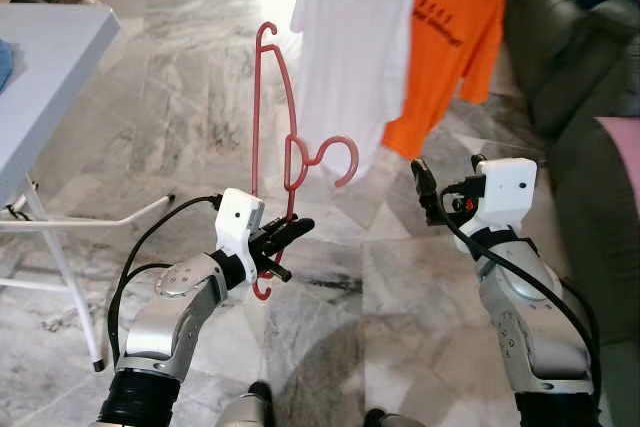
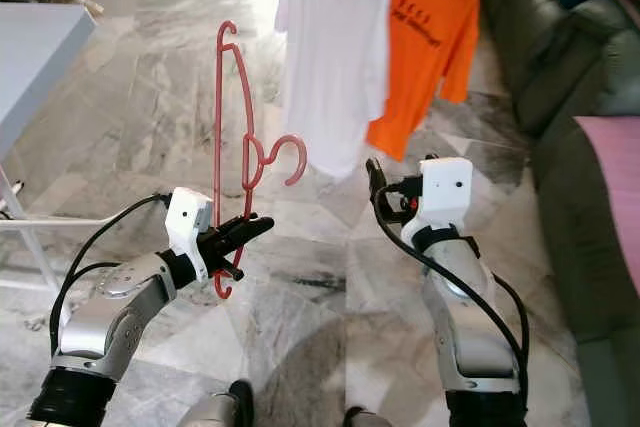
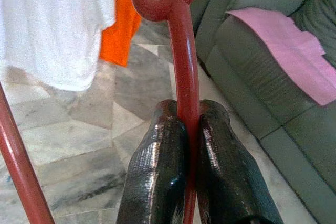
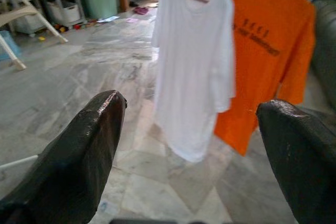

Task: Hang hanger

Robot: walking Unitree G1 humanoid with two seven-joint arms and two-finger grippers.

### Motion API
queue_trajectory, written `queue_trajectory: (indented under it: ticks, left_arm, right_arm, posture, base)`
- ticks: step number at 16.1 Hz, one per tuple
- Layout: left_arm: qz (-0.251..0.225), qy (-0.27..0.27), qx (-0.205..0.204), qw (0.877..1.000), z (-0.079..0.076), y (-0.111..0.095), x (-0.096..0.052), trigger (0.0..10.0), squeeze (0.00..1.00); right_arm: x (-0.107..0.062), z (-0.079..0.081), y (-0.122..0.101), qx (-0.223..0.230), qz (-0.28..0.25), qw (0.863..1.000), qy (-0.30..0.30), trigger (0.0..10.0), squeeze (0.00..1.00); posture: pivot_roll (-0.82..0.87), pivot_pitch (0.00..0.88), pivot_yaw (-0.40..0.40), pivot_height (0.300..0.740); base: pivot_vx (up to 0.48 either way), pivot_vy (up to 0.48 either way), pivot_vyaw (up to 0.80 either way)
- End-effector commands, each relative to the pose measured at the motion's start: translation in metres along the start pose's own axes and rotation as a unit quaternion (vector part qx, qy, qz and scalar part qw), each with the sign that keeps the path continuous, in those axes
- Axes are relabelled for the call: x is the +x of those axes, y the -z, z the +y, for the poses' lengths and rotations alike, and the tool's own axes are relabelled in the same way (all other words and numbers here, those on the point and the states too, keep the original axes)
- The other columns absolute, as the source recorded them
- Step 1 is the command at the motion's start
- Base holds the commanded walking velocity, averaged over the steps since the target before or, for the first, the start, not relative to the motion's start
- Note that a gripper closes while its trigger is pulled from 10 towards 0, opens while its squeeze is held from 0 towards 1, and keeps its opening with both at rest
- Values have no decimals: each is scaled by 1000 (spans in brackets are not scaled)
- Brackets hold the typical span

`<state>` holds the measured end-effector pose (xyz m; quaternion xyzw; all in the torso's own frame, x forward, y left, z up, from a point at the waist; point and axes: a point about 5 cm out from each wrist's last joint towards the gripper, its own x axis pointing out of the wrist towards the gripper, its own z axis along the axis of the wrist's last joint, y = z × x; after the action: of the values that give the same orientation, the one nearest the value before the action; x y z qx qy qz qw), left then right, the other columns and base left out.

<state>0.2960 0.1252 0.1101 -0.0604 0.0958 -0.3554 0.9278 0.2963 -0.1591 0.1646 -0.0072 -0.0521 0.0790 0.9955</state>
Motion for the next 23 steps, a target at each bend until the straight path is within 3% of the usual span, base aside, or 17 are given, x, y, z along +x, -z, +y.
queue_trajectory:
  ticks: [1,12,20,23]
  left_arm:
    - [-4,14,6,1000,-4,-2,-1,10000,0]
    - [9,14,14,1000,-4,2,0,10000,0]
    - [13,-1,14,1000,2,2,0,10000,0]
    - [60,2,44,997,11,9,-2,10000,0]
  right_arm:
    - [-2,2,4,-1,6,1000,-5,10000,0]
    - [-4,3,5,-10,10,1000,-13,10000,0]
    - [-3,4,7,-11,14,1000,-19,10000,0]
    - [-5,4,8,-40,24,997,-56,10000,0]
  posture:
    - [-36,209,11,740]
    - [-44,215,8,740]
    - [-42,214,3,740]
    - [-44,219,2,740]
  base:
    - [420,0,0]
    - [410,0,0]
    - [0,0,0]
    - [0,0,0]
